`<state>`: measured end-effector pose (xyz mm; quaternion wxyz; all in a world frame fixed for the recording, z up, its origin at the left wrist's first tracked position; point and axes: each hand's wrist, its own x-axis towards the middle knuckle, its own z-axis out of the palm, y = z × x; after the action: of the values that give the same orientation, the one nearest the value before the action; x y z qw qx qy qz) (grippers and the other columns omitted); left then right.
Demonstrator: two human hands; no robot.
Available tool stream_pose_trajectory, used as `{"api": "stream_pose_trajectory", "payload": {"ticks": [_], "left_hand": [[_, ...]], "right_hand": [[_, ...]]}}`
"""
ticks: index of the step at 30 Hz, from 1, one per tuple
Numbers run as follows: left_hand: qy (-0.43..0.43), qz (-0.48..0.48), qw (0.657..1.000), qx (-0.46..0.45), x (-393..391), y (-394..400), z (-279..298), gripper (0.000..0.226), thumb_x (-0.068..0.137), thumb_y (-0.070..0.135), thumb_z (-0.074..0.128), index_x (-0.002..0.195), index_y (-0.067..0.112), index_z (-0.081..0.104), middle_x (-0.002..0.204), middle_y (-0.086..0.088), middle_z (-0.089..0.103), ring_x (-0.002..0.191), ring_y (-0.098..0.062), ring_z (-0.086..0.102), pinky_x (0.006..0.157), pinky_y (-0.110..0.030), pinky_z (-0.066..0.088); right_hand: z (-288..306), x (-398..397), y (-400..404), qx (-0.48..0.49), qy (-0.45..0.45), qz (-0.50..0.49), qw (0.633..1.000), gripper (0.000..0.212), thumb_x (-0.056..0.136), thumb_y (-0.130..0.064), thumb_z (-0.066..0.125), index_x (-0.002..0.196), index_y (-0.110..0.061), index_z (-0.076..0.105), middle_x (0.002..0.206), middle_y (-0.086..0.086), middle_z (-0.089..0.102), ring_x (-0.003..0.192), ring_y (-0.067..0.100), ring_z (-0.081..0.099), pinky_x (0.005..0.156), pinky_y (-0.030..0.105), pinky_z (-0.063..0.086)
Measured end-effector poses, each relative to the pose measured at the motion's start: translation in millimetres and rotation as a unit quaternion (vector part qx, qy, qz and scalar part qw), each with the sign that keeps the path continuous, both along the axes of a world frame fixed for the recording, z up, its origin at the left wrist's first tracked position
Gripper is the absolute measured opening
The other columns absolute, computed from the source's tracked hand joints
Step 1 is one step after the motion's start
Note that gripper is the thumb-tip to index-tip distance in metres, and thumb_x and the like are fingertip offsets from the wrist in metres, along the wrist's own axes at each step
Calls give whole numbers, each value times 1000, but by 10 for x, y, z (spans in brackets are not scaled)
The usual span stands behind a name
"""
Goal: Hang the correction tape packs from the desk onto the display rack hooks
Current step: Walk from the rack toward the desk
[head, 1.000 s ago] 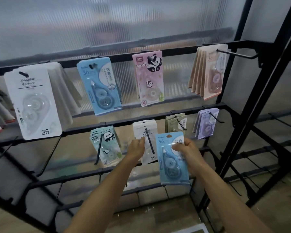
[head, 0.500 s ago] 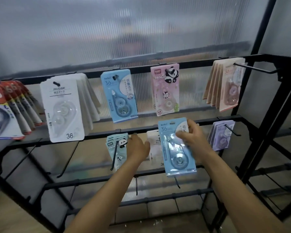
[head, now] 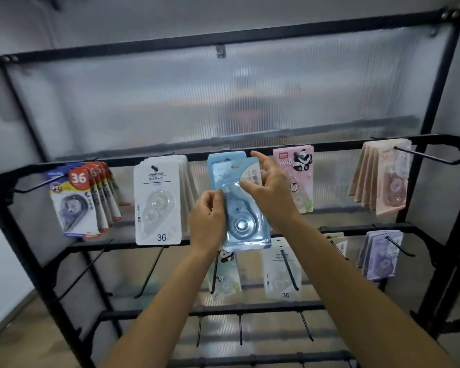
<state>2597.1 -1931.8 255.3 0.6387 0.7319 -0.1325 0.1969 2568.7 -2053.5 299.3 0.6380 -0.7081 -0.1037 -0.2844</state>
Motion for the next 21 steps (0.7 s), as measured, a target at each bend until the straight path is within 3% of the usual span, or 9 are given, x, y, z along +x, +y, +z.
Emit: {"api": "stream_pose_trajectory", "payload": {"ticks": [3, 8, 11, 15, 17, 19, 21], "left_hand": [[2, 10, 1000, -4, 40, 71, 32, 21, 98, 33, 49, 81, 25, 57, 79, 5, 67, 76, -15, 67, 65, -33, 56], [4, 32, 999, -2, 78, 124, 46, 6, 97, 33, 50, 99, 31, 55, 87, 17, 61, 80, 3, 60, 67, -21, 50], [-2, 26, 999, 22, 59, 121, 35, 29, 95, 34, 54, 121, 20, 54, 89, 15, 60, 81, 2, 60, 69, -22, 52], [-15, 14, 997, 76, 43, 99, 20, 50, 92, 33, 61, 136, 17, 44, 103, 7, 62, 82, 0, 61, 64, -16, 52], [-24, 30, 990, 137, 71, 87, 21, 60, 90, 32, 64, 142, 15, 38, 117, 0, 58, 99, -11, 59, 81, -25, 51], [-20, 34, 983, 180, 102, 61, 5, 69, 88, 29, 67, 146, 15, 32, 132, -6, 49, 119, -19, 50, 101, -29, 41], [-11, 32, 977, 211, 127, 32, -22, 74, 87, 26, 68, 148, 16, 27, 138, -8, 42, 125, -19, 44, 99, -21, 31]], "right_hand": [[70, 102, 83, -15, 20, -27, 999, 60, 85, 3, 59, 139, -14, 38, 103, 17, 65, 91, 31, 67, 76, 51, 56], [83, 242, 146, -10, 29, -25, 999, 62, 86, 5, 58, 141, -10, 34, 104, 13, 62, 87, 17, 65, 65, 25, 58], [49, 307, 129, -9, 47, -31, 998, 59, 86, 5, 57, 138, -12, 37, 100, 9, 62, 85, 15, 65, 64, 25, 57], [10, 390, 117, -40, 52, -63, 996, 56, 87, 2, 57, 138, -13, 39, 95, 4, 62, 80, 10, 65, 58, 18, 53], [6, 472, 123, -97, 60, -123, 986, 64, 89, -5, 59, 145, -15, 31, 102, 7, 63, 84, 14, 64, 63, 18, 53], [-2, 544, 143, -139, 72, -165, 974, 65, 91, -8, 58, 148, -16, 27, 114, 12, 60, 98, 23, 61, 81, 29, 52], [-24, 592, 167, -154, 78, -182, 968, 64, 91, -8, 56, 148, -16, 27, 119, 15, 57, 107, 26, 57, 91, 35, 48]]}}
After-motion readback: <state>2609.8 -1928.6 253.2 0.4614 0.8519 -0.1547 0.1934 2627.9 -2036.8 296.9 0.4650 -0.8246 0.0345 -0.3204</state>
